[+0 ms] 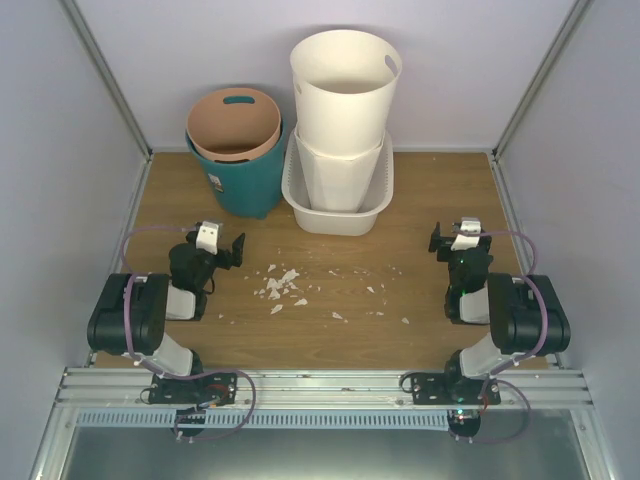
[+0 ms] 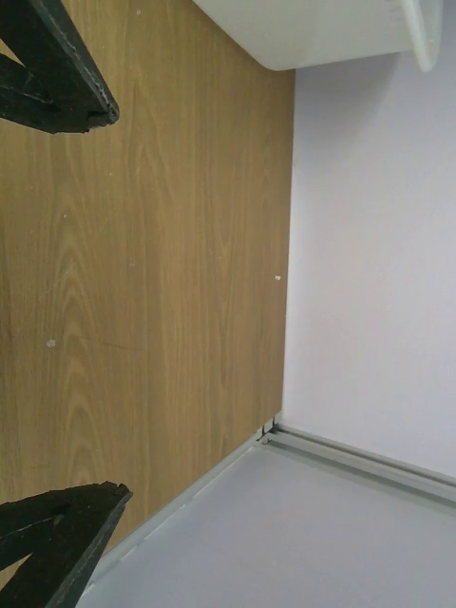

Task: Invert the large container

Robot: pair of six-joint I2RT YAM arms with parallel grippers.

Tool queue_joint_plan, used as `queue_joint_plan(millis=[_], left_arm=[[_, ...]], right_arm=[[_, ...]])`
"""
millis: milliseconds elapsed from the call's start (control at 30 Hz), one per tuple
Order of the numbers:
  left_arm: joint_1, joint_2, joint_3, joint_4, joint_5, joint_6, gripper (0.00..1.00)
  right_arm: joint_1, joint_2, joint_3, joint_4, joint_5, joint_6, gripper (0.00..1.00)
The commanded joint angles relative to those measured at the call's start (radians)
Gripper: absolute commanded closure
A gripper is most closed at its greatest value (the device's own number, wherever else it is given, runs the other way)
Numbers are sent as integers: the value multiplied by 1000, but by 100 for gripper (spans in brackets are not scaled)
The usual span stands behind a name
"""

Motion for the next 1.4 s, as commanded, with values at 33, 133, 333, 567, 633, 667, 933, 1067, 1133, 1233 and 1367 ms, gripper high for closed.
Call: queue_joint_plan(millis=[33,133,333,567,633,667,933,1067,1133,1233,1367], left_arm=[[-1,3,3,55,1,8,1],[-2,3,4,63,1,10,1],[3,5,4,81,16,11,1],[9,-62,37,-3,51,19,1],[19,-121,64,-82,58,13,1],[26,-161,82,-128,61,19,1],[118,-442,421,-655,122,118,1],[135,-563,575,-786,195,308,1],[138,-588,666,-801,243,395,1],[134,-543,788,-732,392,550,1],[68,-362,932,-522,432,681,1]], right_arm=[[-4,6,5,33,3,-4,0],[-5,6,5,37,4,-5,0],[-8,9,10,39,-3,-4,0],[8,-67,35,-53,49,-14,0],[12,-138,79,-160,89,-8,0],[14,-177,100,-210,107,-10,0],[26,-413,516,-757,20,4,0],[32,-410,752,-1038,-81,63,0],[36,-408,816,-1134,-155,88,0],[43,-404,861,-1201,-304,128,0],[49,-346,935,-1307,-483,205,0]])
